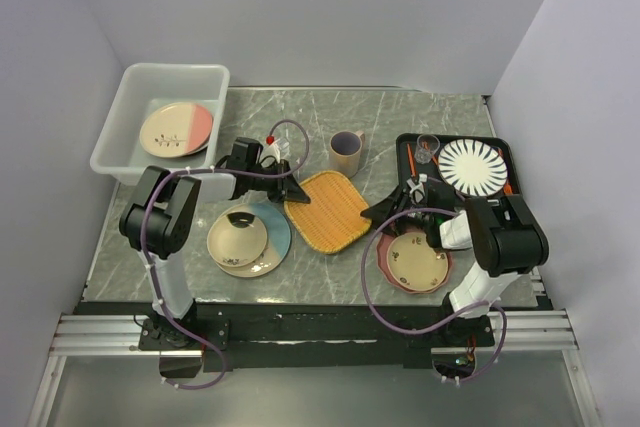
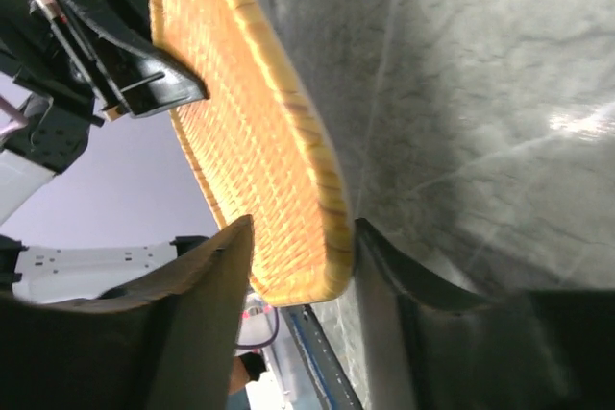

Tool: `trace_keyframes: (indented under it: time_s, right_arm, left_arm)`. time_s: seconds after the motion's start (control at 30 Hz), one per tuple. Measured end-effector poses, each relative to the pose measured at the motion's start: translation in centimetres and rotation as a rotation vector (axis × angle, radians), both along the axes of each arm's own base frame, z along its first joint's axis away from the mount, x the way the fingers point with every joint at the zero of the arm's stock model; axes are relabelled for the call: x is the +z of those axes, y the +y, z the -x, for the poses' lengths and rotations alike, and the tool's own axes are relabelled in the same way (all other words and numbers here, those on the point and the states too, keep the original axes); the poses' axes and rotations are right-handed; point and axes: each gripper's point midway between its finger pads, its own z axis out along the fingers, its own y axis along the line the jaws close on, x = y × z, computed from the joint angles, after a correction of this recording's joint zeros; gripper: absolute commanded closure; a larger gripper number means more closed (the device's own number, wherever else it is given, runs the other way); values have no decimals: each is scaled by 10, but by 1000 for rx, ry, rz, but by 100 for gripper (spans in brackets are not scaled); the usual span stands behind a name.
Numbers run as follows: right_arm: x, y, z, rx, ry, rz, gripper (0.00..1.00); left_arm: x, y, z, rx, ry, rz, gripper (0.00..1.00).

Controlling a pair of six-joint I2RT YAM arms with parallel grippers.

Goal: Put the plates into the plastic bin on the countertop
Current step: Pick up the plate from the center of the board, then place the plate in the plastic bin.

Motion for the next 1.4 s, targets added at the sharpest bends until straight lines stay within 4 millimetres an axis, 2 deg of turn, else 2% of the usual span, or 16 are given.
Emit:
trace_keyframes:
  time_s: [0.17,0.43,0.67,0.93,1.27,1.4]
  right_arm:
    - [11,1,-1,9,-43,-3,21]
    - [18,-1,-4,3,-88,28,7]
    - [20,-2,-5,0,-106,42,4]
    - [20,-4,-6,-9,-110,57,3]
    - [20,-6,-5,-16,-117,81,0]
    - [19,-9,-5,-26,-122,106,0]
  left_arm:
    - [5,1,0,6,-16,1,99]
    - [15,7,-1,29,-45,9,99]
    - [18,16,-5,62,-50,3,99]
    - [49,25,-9,88,-123,27,99]
    - [65,62,-22,197,-155,18,99]
    - [76,68,-25,225,-179,22,99]
